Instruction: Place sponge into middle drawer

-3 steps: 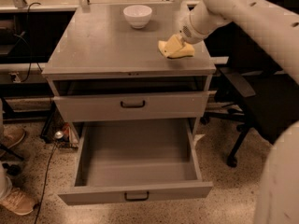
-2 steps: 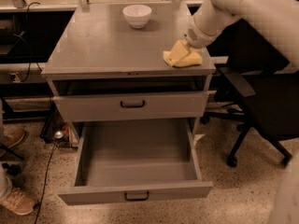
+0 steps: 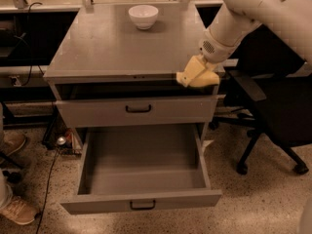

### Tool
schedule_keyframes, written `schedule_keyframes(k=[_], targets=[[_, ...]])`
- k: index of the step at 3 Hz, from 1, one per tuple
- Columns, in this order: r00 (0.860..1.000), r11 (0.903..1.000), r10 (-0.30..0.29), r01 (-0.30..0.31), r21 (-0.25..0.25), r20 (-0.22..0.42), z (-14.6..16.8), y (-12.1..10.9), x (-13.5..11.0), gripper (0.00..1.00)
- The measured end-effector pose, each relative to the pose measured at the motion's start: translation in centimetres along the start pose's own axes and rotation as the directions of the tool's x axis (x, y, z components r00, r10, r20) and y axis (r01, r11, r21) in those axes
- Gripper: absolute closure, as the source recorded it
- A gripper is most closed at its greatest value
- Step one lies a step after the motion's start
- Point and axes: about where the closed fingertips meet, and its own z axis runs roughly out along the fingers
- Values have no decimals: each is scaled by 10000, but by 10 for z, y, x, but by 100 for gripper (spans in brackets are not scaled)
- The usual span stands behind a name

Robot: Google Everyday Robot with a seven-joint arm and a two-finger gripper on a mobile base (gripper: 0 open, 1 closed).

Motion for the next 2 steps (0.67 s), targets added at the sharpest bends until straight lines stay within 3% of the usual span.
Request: schedule_keyframes(k=[1, 2], targets=[[9991, 9994, 141, -153, -299, -401, 24, 9, 28, 100], [9973, 9931, 546, -594, -1010, -495, 63, 31, 64, 100]])
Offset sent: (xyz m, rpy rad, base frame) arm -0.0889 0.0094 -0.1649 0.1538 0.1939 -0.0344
